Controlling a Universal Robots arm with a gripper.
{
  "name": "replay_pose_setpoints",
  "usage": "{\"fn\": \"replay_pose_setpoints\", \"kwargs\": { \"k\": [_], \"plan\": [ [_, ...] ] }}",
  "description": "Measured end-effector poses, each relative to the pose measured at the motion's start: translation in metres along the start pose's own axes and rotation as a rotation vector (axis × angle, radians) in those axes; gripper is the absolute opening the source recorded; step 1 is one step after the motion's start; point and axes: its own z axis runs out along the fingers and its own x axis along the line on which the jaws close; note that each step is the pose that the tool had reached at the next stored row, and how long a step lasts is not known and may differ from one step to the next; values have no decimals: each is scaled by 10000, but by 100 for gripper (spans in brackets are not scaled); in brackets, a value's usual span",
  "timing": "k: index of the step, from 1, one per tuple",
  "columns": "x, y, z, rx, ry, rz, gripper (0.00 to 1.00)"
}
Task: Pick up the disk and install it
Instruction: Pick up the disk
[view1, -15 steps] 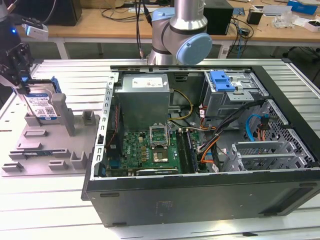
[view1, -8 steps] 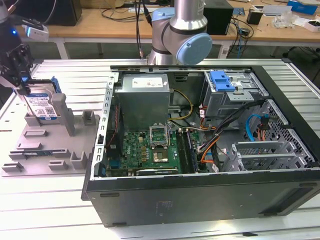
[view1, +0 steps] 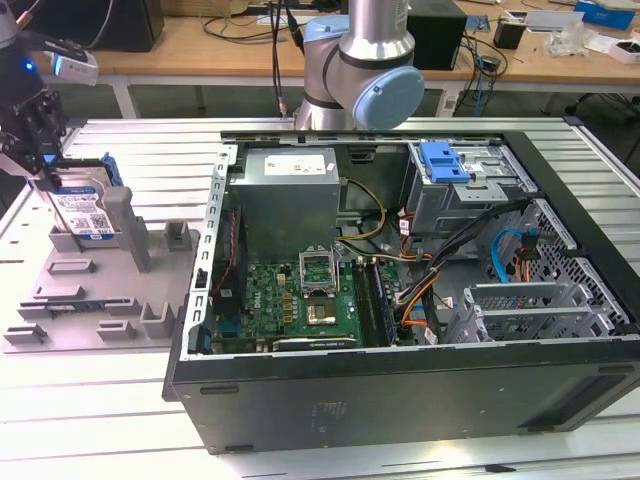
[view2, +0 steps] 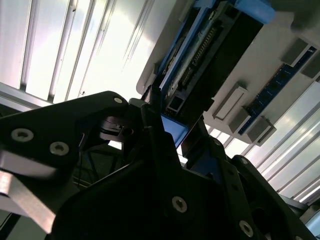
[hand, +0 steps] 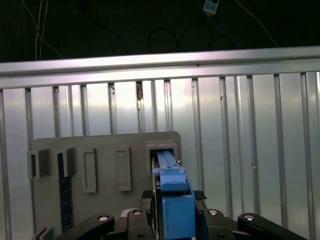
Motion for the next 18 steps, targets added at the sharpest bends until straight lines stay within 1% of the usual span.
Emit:
{"fn": "replay_pose_setpoints", "kwargs": {
  "k": [13, 18],
  "plan": [
    [-2, 10, 1, -2, 4, -153, 42],
    [-2, 10, 17, -2, 7, -154, 42]
  ]
}}
